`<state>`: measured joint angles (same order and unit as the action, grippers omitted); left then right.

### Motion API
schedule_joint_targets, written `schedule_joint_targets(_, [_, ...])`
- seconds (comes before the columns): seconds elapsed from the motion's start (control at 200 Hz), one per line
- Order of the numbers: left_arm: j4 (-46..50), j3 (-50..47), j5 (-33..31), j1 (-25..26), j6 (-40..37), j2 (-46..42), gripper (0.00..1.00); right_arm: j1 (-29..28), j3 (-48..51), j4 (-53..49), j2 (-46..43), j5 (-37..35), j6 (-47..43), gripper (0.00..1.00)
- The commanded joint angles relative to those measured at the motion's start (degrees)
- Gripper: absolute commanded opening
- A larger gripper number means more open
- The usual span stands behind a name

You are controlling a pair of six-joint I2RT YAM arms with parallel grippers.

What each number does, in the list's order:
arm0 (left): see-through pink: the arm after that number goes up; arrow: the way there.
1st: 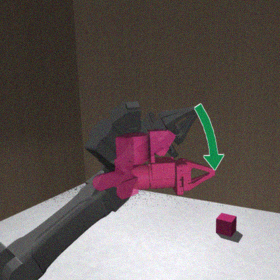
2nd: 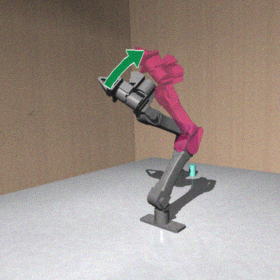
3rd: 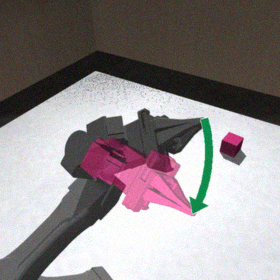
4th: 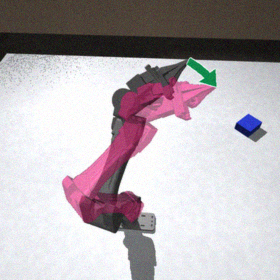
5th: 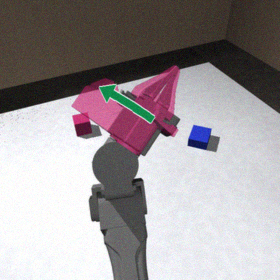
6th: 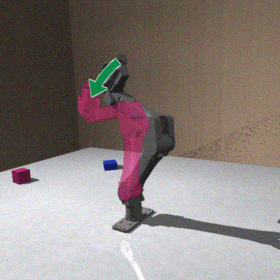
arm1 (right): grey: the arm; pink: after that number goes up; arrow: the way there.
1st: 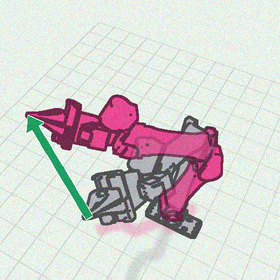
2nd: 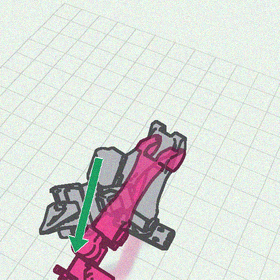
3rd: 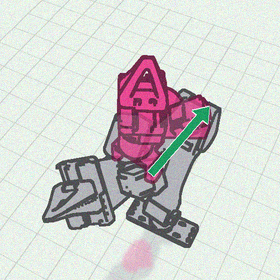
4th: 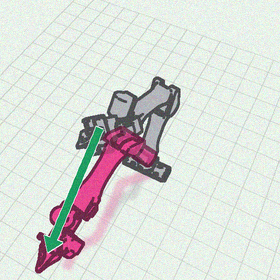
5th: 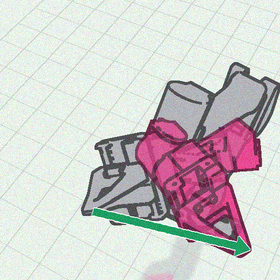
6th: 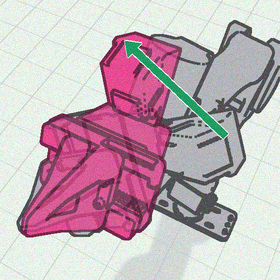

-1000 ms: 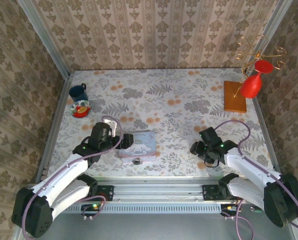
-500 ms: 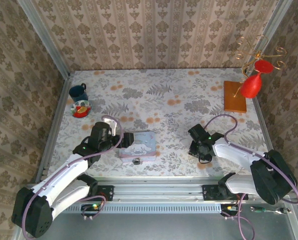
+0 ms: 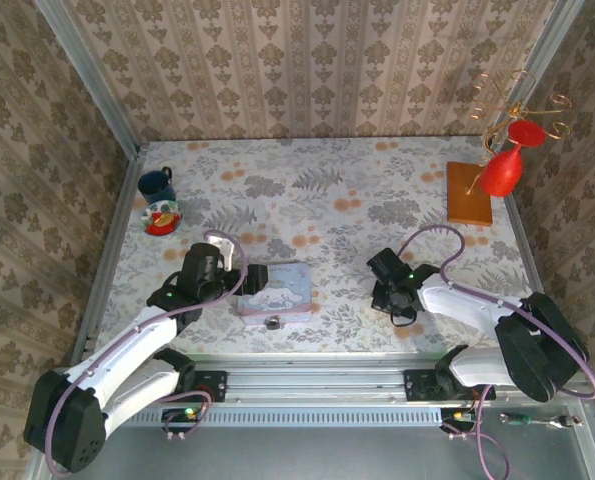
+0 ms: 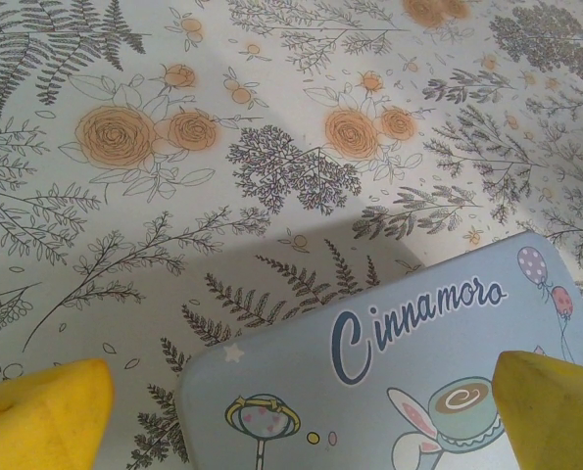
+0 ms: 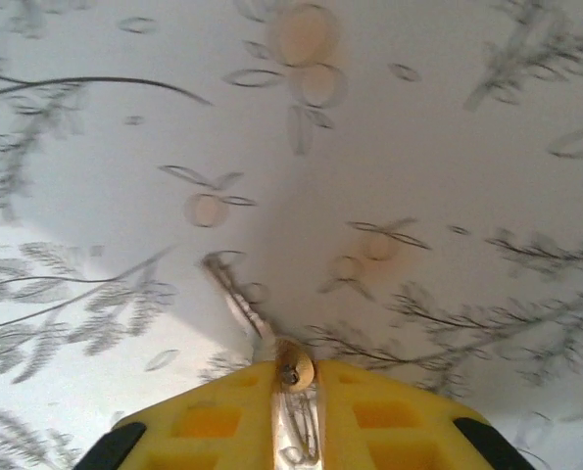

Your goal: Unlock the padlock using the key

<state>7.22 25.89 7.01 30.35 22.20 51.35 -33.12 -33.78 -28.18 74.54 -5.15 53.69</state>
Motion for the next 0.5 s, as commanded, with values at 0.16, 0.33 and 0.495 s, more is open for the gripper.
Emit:
schedule_joint_targets(0.16, [-0.96,-0.84,0.01,0.48,-0.94,1.09,1.0,-0.89,-0.26,1.49,-7.01,-2.93,0.93,0.08])
schedule_joint_targets(0.33, [-1.42,-0.54,1.14,1.18,-0.45,2.68,1.0,-0.89,2.09,4.84,-12.95,-1.44,1.06,0.06])
schedule_joint_targets(0.495, [-0.76,1.5,3.21,3.94,0.82,3.82,1.0,-0.89,3.49,9.44,-16.92,2.05,-0.46,0.01])
